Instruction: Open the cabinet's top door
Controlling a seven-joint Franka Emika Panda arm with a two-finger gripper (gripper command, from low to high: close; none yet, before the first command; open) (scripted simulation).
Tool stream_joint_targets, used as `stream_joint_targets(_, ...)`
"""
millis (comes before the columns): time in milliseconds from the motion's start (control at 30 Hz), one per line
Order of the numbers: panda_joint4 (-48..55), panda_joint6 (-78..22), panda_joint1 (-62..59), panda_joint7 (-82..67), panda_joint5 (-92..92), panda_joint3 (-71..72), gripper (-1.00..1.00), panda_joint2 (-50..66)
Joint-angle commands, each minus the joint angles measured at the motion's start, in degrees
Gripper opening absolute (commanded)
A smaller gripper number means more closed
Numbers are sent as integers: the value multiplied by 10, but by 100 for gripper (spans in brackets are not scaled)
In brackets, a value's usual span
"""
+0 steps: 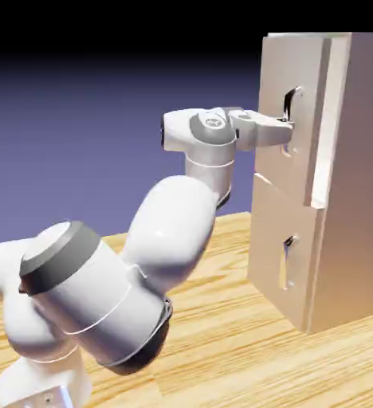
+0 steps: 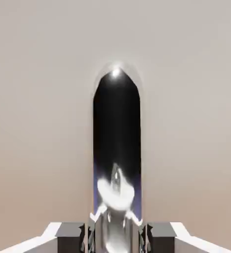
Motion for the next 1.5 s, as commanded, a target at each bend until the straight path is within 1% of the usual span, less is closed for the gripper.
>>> stream_joint_targets(0, -10, -26, -1, 9, 5, 9, -100, 7)
stream_joint_targets(233, -56, -200, 11, 70, 62, 72, -100, 66)
stream_joint_targets(433, -61, -349, 51, 123, 133, 117, -100, 137)
stream_joint_targets(633, -24, -499, 122, 188, 228, 137, -100, 236)
stream_joint_targets(833, 60, -618, 212, 263, 344, 112, -100, 360)
stream_joint_targets(967, 128, -659, 268, 304, 419, 73, -100, 443)
stream_joint_targets(1100, 195, -674, 316, 333, 492, 22, -100, 526)
stream_joint_targets(1300, 277, -653, 359, 346, 591, -55, -100, 651)
stream_joint_targets(1467, 326, -613, 342, 335, 667, -83, -100, 755)
